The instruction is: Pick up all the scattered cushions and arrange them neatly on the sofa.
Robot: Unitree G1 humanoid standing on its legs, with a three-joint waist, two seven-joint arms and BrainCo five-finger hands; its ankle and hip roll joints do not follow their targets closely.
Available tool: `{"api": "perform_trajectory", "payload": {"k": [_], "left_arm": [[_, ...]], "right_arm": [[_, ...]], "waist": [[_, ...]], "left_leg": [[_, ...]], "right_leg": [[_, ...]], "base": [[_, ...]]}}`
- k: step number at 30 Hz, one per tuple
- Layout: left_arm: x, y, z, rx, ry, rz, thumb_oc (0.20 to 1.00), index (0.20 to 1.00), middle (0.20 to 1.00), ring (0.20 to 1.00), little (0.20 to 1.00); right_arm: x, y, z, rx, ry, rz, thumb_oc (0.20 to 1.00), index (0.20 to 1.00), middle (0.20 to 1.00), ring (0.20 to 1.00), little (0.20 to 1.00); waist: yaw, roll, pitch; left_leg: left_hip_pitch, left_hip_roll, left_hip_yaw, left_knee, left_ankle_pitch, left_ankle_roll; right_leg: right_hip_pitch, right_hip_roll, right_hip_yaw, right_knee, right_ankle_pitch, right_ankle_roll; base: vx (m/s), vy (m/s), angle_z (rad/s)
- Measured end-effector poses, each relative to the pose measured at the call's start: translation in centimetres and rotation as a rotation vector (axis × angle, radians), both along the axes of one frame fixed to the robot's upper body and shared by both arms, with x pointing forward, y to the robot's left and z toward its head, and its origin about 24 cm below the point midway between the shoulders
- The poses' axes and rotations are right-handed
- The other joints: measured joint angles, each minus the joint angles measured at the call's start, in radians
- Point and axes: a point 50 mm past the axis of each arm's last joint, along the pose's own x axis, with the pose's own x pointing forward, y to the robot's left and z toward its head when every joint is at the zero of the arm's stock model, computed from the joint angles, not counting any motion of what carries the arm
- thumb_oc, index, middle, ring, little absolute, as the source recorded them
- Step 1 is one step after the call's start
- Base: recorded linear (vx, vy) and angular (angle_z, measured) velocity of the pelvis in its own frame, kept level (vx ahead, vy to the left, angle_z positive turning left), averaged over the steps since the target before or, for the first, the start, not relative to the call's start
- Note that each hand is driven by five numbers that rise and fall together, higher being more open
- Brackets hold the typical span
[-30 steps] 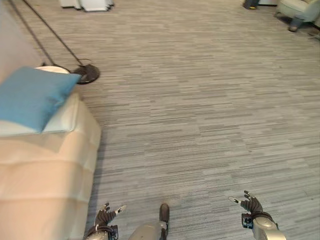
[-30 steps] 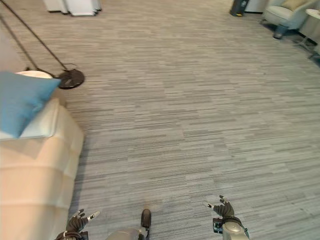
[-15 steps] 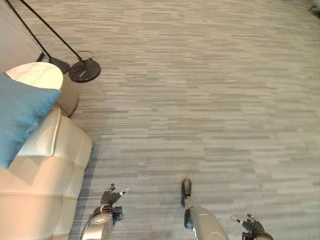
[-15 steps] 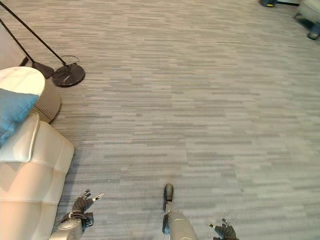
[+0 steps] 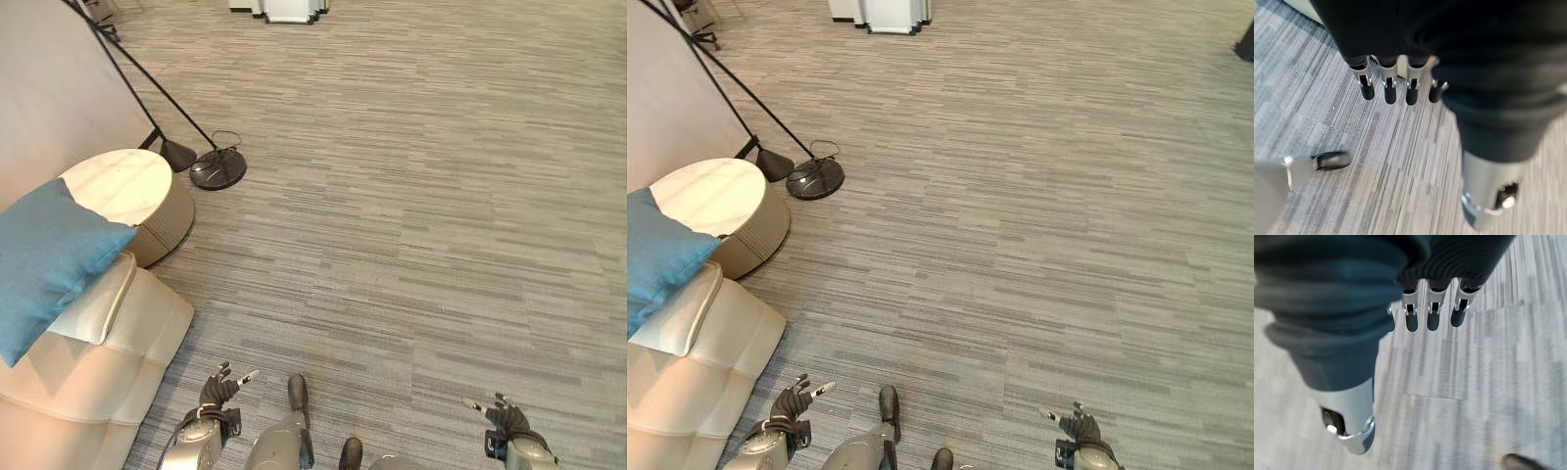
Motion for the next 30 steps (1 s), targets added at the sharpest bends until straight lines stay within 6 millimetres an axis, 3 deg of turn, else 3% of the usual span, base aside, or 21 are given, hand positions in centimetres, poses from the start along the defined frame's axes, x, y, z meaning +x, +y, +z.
{"api": "perform_trajectory", "payload": {"k": [2, 4, 5, 6, 8, 9, 10, 12, 13, 14, 15, 16, 17, 18, 19, 20, 21, 24, 25, 28, 30], "left_arm": [[-0.2, -0.3, -0.1, -0.013, 0.002, 0.013, 1.000, 1.000, 1.000, 1.000, 1.000], [-2.2, -0.6, -1.4, -0.031, 0.068, 0.035, 1.000, 1.000, 1.000, 1.000, 1.000], [-3.5, -0.1, -2.0, -0.021, 0.120, 0.057, 1.000, 1.000, 1.000, 1.000, 1.000], [-4.1, 0.7, -2.0, 0.003, 0.131, 0.056, 1.000, 1.000, 1.000, 1.000, 1.000], [-3.8, 2.1, -1.4, 0.049, 0.125, 0.053, 1.000, 1.000, 1.000, 1.000, 1.000], [-3.8, 2.4, -1.3, 0.059, 0.132, 0.055, 1.000, 1.000, 1.000, 1.000, 1.000], [-3.2, 2.3, -1.2, 0.062, 0.129, 0.048, 1.000, 1.000, 1.000, 1.000, 1.000], [-2.2, 1.5, -1.0, 0.041, 0.106, 0.042, 1.000, 1.000, 1.000, 1.000, 1.000], [-0.8, 0.1, -0.8, 0.012, 0.072, 0.016, 1.000, 1.000, 1.000, 1.000, 1.000], [-0.7, -0.1, -0.8, 0.012, 0.067, 0.009, 1.000, 1.000, 1.000, 1.000, 1.000], [-0.6, -0.1, -0.6, 0.016, 0.060, 0.000, 1.000, 1.000, 1.000, 1.000, 1.000], [-1.3, 0.2, -0.9, 0.022, 0.073, 0.009, 1.000, 1.000, 1.000, 1.000, 1.000], [-1.8, 0.6, -1.0, 0.029, 0.088, 0.013, 1.000, 1.000, 1.000, 1.000, 1.000], [-2.7, 0.9, -1.0, 0.038, 0.098, 0.008, 1.000, 1.000, 1.000, 1.000, 1.000], [-3.2, 0.5, -1.5, 0.024, 0.121, 0.008, 1.000, 1.000, 1.000, 1.000, 1.000], [-2.9, 1.5, -1.0, 0.056, 0.109, 0.005, 1.000, 1.000, 1.000, 1.000, 1.000], [-2.6, 3.6, -0.1, 0.120, 0.100, 0.002, 1.000, 1.000, 1.000, 1.000, 1.000], [-2.1, 3.4, 0.0, 0.115, 0.087, -0.005, 1.000, 1.000, 1.000, 1.000, 1.000], [-2.0, 1.9, -0.5, 0.074, 0.085, -0.014, 1.000, 1.000, 1.000, 1.000, 1.000], [-1.8, 0.0, -0.9, 0.010, 0.074, -0.018, 1.000, 1.000, 1.000, 1.000, 1.000], [-2.0, -0.3, -1.1, -0.001, 0.082, -0.014, 1.000, 1.000, 1.000, 1.000, 1.000]], "right_arm": [[-0.5, 1.3, -0.7, 0.040, 0.022, -0.007, 1.000, 1.000, 1.000, 1.000, 1.000], [-1.4, 0.9, -0.8, 0.035, 0.043, -0.016, 1.000, 1.000, 1.000, 1.000, 1.000], [-1.7, 0.7, -0.8, 0.032, 0.048, -0.011, 1.000, 1.000, 1.000, 1.000, 1.000], [-3.0, 1.7, -1.2, 0.050, 0.075, 0.016, 1.000, 1.000, 1.000, 1.000, 1.000], [-2.6, 2.9, -1.4, 0.072, 0.074, 0.054, 1.000, 1.000, 1.000, 1.000, 1.000], [-2.0, 3.2, -1.3, 0.078, 0.057, 0.060, 1.000, 1.000, 1.000, 1.000, 1.000], [-0.6, 3.2, -0.8, 0.076, 0.016, 0.071, 1.000, 1.000, 1.000, 1.000, 1.000], [1.1, 2.8, 0.0, 0.064, -0.040, 0.074, 1.000, 1.000, 1.000, 1.000, 1.000], [2.0, 2.1, 0.7, 0.038, -0.071, 0.087, 1.000, 1.000, 1.000, 1.000, 1.000], [2.1, 2.0, 0.8, 0.035, -0.075, 0.090, 1.000, 1.000, 1.000, 1.000, 1.000], [2.0, 2.2, 0.7, 0.040, -0.071, 0.090, 1.000, 1.000, 1.000, 1.000, 1.000], [1.4, 2.5, 0.2, 0.054, -0.048, 0.081, 1.000, 1.000, 1.000, 1.000, 1.000], [0.9, 2.5, 0.0, 0.055, -0.036, 0.074, 1.000, 1.000, 1.000, 1.000, 1.000], [-0.3, 2.3, -0.4, 0.055, -0.006, 0.062, 1.000, 1.000, 1.000, 1.000, 1.000], [-3.4, 0.6, -1.3, 0.019, 0.111, 0.022, 1.000, 1.000, 1.000, 1.000, 1.000], [-2.4, 1.7, -1.3, 0.048, 0.086, 0.030, 1.000, 1.000, 1.000, 1.000, 1.000], [-0.4, 3.7, -0.9, 0.097, 0.002, 0.046, 1.000, 1.000, 1.000, 1.000, 1.000], [1.2, 3.9, -0.3, 0.093, -0.054, 0.060, 1.000, 1.000, 1.000, 1.000, 1.000], [1.4, 3.2, -0.1, 0.074, -0.057, 0.065, 1.000, 1.000, 1.000, 1.000, 1.000], [0.8, 2.6, -0.3, 0.062, -0.028, 0.063, 1.000, 1.000, 1.000, 1.000, 1.000], [0.8, 2.6, -0.3, 0.062, -0.026, 0.073, 1.000, 1.000, 1.000, 1.000, 1.000]], "waist": [[-0.009, -0.041, -0.031], [0.005, -0.002, -0.117], [0.033, 0.029, -0.129], [0.028, 0.018, -0.153], [0.026, -0.048, -0.151], [0.025, -0.053, -0.146], [0.024, -0.019, -0.116], [0.020, 0.035, -0.066], [0.022, 0.119, -0.014], [0.027, 0.137, -0.009], [0.028, 0.134, -0.002], [0.023, 0.093, -0.006], [0.026, 0.072, -0.016], [0.015, 0.003, -0.034], [-0.010, 0.040, -0.064], [-0.005, 0.023, -0.058], [0.018, -0.051, -0.036], [0.016, -0.087, -0.018], [-0.001, -0.046, -0.018], [-0.021, 0.025, -0.024], [-0.026, 0.070, -0.024]], "left_leg": [[0.016, 0.020, 0.238, 0.156, -0.046, 0.072], [0.085, -0.010, 0.197, 0.264, -0.060, 0.129], [0.167, -0.052, 0.158, 0.221, -0.099, 0.196], [0.193, -0.102, 0.056, 0.180, -0.106, 0.236], [0.224, -0.183, -0.010, 0.138, -0.092, 0.265], [0.228, -0.195, -0.046, 0.129, -0.096, 0.271], [0.251, -0.188, -0.107, 0.119, -0.096, 0.270], [0.295, -0.154, -0.164, 0.118, -0.099, 0.250], [0.359, -0.114, -0.217, 0.124, -0.107, 0.204], [0.376, -0.111, -0.219, 0.130, -0.117, 0.150], [0.390, -0.120, -0.217, 0.157, -0.118, 0.122], [0.414, -0.166, -0.218, 0.203, -0.112, 0.114], [0.428, -0.205, -0.223, 0.221, -0.116, 0.109], [0.448, -0.270, -0.219, 0.250, -0.160, 0.092], [0.475, -0.233, -0.286, 0.305, -0.368, 0.092], [0.455, -0.223, -0.278, 0.312, -0.376, 0.097], [0.442, -0.198, -0.239, 0.270, -0.373, 0.084], [0.410, -0.145, -0.285, 0.273, -0.359, 0.072], [0.447, -0.136, -0.281, 0.200, -0.303, 0.138], [0.496, -0.109, -0.308, 0.135, -0.263, 0.129], [0.497, -0.084, -0.315, 0.127, -0.260, 0.123]], "right_leg": [[0.026, -0.031, -0.043, 0.073, -0.046, 0.094], [0.050, -0.019, -0.044, 0.138, -0.078, 0.131], [0.020, -0.067, -0.050, 0.380, -0.113, 0.137], [-0.148, -0.229, -0.099, 0.829, -0.061, 0.095], [-0.280, -0.361, -0.067, 1.025, -0.047, 0.092], [-0.317, -0.355, -0.015, 1.023, -0.072, 0.087], [-0.390, -0.294, 0.088, 0.958, -0.128, 0.073], [-0.409, -0.211, 0.141, 0.837, -0.166, 0.058], [-0.444, -0.115, 0.154, 0.660, -0.157, 0.018], [-0.459, -0.083, 0.156, 0.604, -0.140, -0.010], [-0.484, -0.049, 0.159, 0.537, -0.113, -0.057], [-0.512, 0.018, 0.213, 0.378, -0.055, -0.126], [-0.511, 0.037, 0.229, 0.312, 0.022, -0.151], [-0.512, 0.019, 0.269, 0.239, 0.143, -0.206], [-0.470, 0.085, 0.385, 0.127, 0.318, -0.175], [-0.451, 0.088, 0.400, 0.075, 0.347, -0.199], [-0.429, 0.068, 0.427, 0.036, 0.365, -0.200], [-0.368, 0.032, 0.420, 0.010, 0.356, -0.185], [-0.375, 0.034, 0.402, 0.057, 0.320, -0.087], [-0.378, 0.040, 0.387, 0.113, 0.261, 0.013], [-0.388, 0.071, 0.364, 0.164, 0.189, 0.000]], "base": [[0.57, 0.424, 1.19], [0.86, 0.823, 0.90], [0.85, 1.014, 1.39], [0.61, 0.812, 1.74], [0.23, 0.261, 1.38], [0.20, 0.149, 1.27], [0.27, 0.165, 1.01], [0.22, 0.064, 1.00], [0.18, 0.028, 1.08], [0.19, -0.016, 1.07], [0.20, -0.038, 0.85], [0.29, -0.048, 0.93], [0.39, -0.073, 1.14], [0.29, -0.064, 2.00], [0.36, -0.114, 1.90], [0.30, -0.104, 1.57], [0.52, -0.210, 0.45], [0.35, -0.183, 0.24], [0.28, -0.198, 0.24], [0.33, -0.252, 0.32], [0.22, -0.214, 0.11]]}}
